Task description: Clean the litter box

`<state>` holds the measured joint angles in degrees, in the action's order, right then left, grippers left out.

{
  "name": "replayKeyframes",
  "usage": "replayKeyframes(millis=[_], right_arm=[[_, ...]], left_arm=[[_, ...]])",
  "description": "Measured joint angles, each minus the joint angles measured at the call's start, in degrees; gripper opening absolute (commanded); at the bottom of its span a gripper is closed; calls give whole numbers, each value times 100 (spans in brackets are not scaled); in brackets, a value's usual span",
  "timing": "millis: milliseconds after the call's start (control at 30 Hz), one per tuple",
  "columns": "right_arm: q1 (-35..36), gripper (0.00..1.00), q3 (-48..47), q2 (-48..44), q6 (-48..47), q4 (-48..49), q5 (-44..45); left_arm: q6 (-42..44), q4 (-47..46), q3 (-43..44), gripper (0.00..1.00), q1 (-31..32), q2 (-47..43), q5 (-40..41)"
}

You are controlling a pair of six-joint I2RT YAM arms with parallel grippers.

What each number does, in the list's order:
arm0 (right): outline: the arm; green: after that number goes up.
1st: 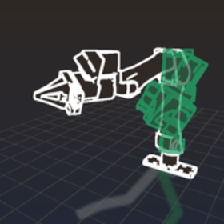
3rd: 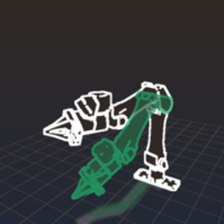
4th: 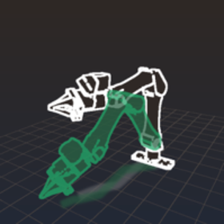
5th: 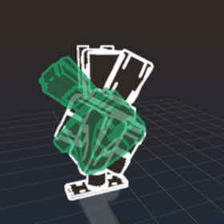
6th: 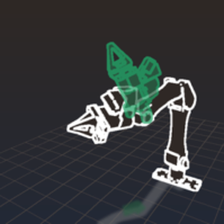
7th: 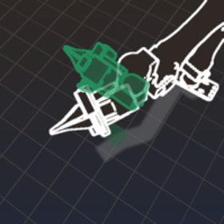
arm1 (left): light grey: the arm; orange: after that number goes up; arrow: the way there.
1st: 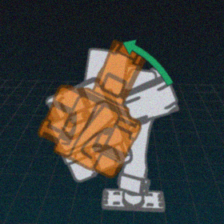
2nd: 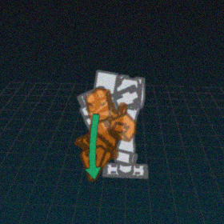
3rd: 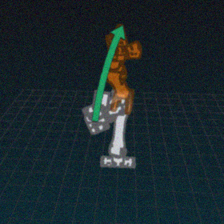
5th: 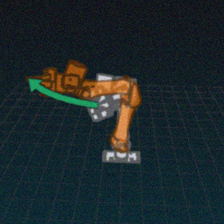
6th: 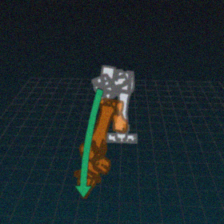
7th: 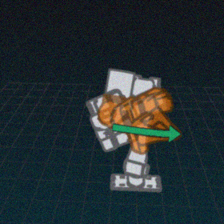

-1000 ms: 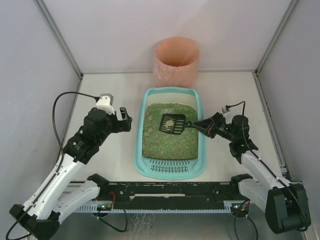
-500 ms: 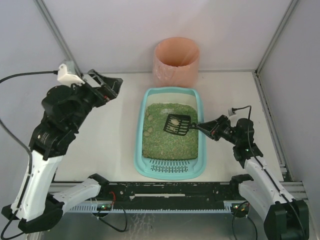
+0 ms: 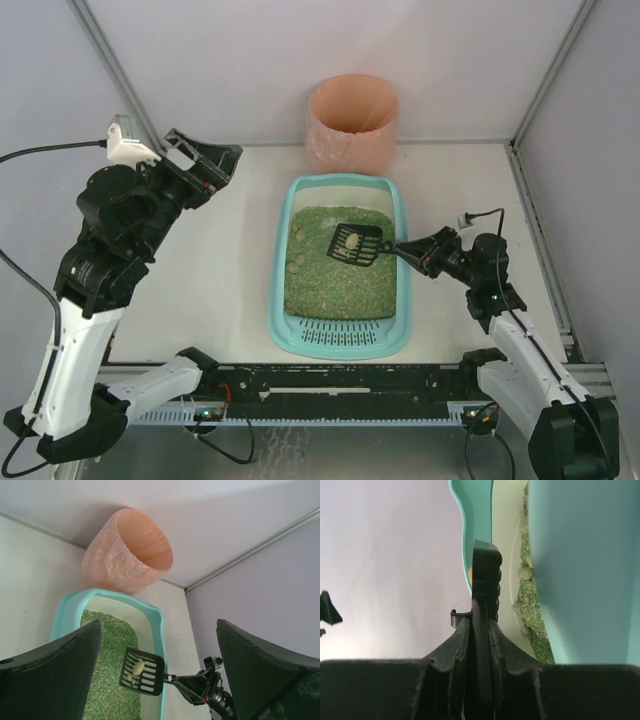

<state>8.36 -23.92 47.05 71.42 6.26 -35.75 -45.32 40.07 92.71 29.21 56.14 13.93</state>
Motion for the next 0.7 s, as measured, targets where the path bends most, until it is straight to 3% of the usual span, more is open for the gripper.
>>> replayKeyframes(millis=[400, 600, 700], right_arm=[[323, 0, 157, 92, 247, 354, 22], [-46, 0, 407, -184, 444, 426, 83], [234, 0, 367, 0, 442, 562, 17]], left_arm=[[-221, -258, -72, 100, -48, 85, -190], [-382, -358, -219, 100, -48, 162, -428], [-422, -407, -216, 100, -48, 258, -533]])
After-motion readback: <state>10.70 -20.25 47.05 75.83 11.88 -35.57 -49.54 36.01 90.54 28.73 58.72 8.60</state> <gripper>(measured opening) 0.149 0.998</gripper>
